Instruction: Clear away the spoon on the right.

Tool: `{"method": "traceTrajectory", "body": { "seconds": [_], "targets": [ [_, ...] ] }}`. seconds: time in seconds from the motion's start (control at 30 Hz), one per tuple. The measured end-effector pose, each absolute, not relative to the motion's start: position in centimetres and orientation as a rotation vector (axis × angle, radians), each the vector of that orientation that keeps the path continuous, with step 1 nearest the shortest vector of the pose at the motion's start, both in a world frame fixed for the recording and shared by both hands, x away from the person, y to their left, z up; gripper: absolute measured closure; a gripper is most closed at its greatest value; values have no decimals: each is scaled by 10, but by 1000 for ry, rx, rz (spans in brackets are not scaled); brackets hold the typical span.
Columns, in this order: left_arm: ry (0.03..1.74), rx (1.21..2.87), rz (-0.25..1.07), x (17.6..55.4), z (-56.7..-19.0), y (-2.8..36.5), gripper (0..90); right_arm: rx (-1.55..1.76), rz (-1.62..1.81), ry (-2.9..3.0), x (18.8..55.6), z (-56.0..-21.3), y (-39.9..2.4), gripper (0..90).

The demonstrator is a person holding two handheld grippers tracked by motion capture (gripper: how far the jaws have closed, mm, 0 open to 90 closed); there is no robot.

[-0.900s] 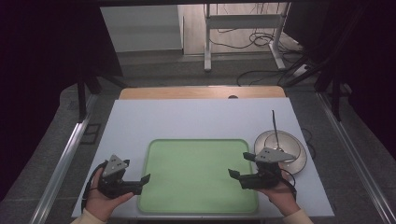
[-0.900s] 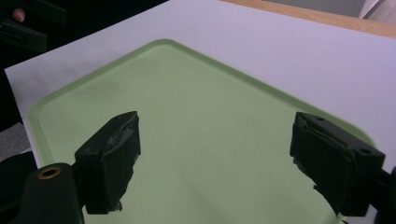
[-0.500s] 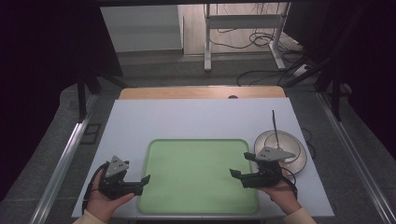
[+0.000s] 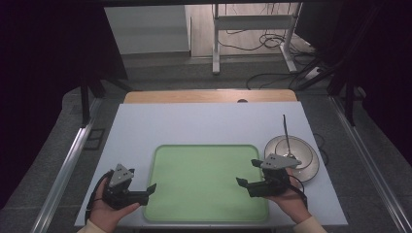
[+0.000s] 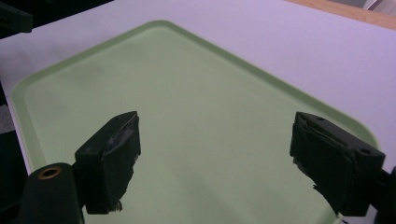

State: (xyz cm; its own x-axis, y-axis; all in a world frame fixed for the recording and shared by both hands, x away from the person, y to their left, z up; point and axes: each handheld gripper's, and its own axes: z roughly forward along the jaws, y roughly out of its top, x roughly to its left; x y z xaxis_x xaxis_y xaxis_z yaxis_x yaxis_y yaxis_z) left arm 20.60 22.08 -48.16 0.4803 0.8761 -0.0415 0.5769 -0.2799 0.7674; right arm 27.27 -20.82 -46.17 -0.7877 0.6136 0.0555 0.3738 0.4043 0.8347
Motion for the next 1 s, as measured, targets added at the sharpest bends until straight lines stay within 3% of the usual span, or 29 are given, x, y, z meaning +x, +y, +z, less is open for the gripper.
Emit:
{"method": "traceTrajectory", "body": {
  "seconds": [1.0],
  "targets": [
    [1169, 1990, 507, 202, -480, 222, 89, 907, 1368, 2406, 285, -429, -206, 163]
  ]
}}
